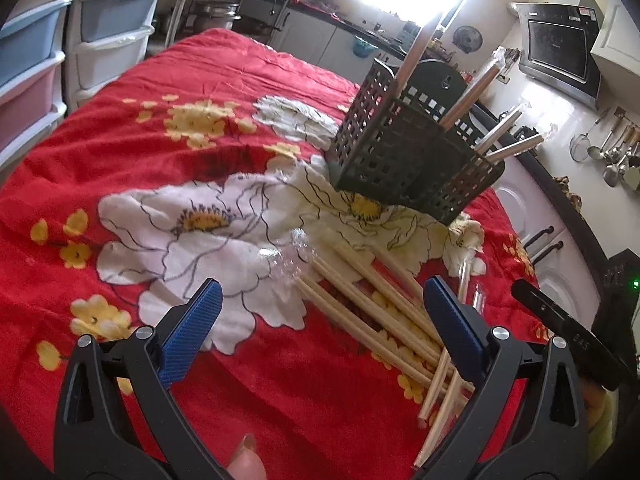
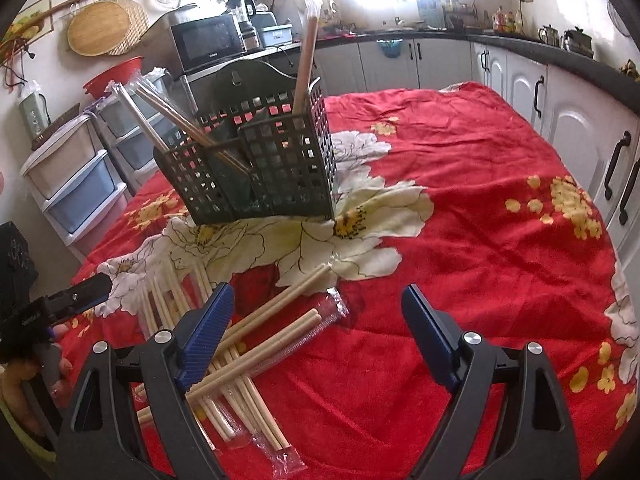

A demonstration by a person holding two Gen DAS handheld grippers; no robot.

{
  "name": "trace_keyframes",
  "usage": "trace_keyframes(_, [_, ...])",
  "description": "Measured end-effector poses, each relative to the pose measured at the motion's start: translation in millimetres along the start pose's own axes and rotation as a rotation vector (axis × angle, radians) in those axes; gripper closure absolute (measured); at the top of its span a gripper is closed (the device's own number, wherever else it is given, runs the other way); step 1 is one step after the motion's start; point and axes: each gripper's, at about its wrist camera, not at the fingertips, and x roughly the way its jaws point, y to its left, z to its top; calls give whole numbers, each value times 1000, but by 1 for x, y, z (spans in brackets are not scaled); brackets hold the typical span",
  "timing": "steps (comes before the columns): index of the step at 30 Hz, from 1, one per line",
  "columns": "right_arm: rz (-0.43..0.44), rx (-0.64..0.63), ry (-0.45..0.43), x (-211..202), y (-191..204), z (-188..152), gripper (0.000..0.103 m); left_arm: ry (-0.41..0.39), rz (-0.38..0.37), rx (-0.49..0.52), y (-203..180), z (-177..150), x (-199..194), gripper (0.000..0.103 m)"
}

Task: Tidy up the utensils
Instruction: 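Move both open tools down toward the wrapped chopstick pile beside the caddy, then close the left tool on a wrapped chopstick while the right tool grasps another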

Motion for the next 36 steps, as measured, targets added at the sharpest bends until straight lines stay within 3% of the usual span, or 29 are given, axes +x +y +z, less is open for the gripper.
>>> trace_keyframes(6, [3,15,35,6,-4,-3,20,53,-35,-34,4,-9,7,13])
trace_keyframes(8, [2,20,47,9,-5,-5,20,62,-34,-35,5,-11,8,22])
trace_keyframes(12, [1,32,74,15,-7,-7,21,79,-43,-40,6,-13,11,31])
trace_keyframes(20, [75,108,150,32,-12,-10,40,101,-84,-86,12,-10,19,54])
trace_keyframes(31, [118,164,171,45,-11,-6,52,103,-120,-144,19,0,33,59])
trace_keyframes(36, [128,196,173,48,-14,-5,59,103,-111,-163,24,3,38,75])
